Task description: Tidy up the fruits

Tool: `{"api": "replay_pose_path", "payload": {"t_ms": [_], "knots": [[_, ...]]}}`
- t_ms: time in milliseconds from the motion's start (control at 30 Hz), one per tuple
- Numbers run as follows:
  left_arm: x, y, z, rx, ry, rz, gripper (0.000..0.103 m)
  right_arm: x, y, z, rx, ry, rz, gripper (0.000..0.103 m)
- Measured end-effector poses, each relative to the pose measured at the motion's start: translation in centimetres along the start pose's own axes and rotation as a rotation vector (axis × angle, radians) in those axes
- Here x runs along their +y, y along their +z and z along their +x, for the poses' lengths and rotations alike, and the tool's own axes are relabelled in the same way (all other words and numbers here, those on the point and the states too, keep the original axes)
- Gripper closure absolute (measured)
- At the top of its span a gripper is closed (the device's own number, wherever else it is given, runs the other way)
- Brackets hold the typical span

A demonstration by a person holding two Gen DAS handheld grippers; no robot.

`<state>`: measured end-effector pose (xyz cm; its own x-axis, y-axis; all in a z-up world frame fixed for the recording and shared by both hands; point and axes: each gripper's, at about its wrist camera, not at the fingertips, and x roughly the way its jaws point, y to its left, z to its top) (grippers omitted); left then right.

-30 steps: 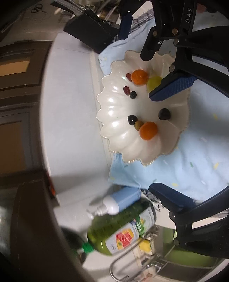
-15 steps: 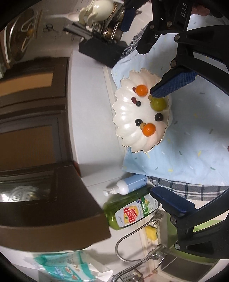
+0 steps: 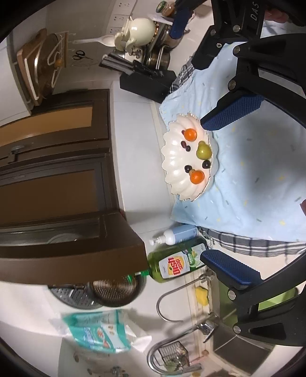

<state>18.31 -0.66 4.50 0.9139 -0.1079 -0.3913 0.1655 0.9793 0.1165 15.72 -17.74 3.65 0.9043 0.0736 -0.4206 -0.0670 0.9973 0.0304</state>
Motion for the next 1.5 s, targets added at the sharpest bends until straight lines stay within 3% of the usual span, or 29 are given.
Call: {"api": "replay_pose_path", "payload": {"t_ms": [133,467,767,1000,1500], "knots": [[-0.5,-1.3,-3.5,-0.043,-0.016,-0.023,0.000,0.1,-1.3,-3.1,-0.006,0.003,-0.011,0.008],[-1.8,-4.3,-11.0,-0.055,0.001,-0.004,0.000,0.6,-4.4,-11.1,-0.046,0.001,-0.033,0.008],[-2.4,-5.8,-16.2,-0.089,-0.009,0.010,0.000,1.2,-6.1,-15.5,-0.060,-0.007,-0.036,0.008],[-2.3,-6.7,-18.7,-0.107,-0.003,0.023,0.000,1.7,-6.9,-17.8,-0.067,-0.006,-0.042,0.008],[-2.4,-7.2,-20.0,-0.111,-0.009,0.013,0.000,2.5,-7.5,-19.5,-0.074,0.003,-0.056,0.008]]}}
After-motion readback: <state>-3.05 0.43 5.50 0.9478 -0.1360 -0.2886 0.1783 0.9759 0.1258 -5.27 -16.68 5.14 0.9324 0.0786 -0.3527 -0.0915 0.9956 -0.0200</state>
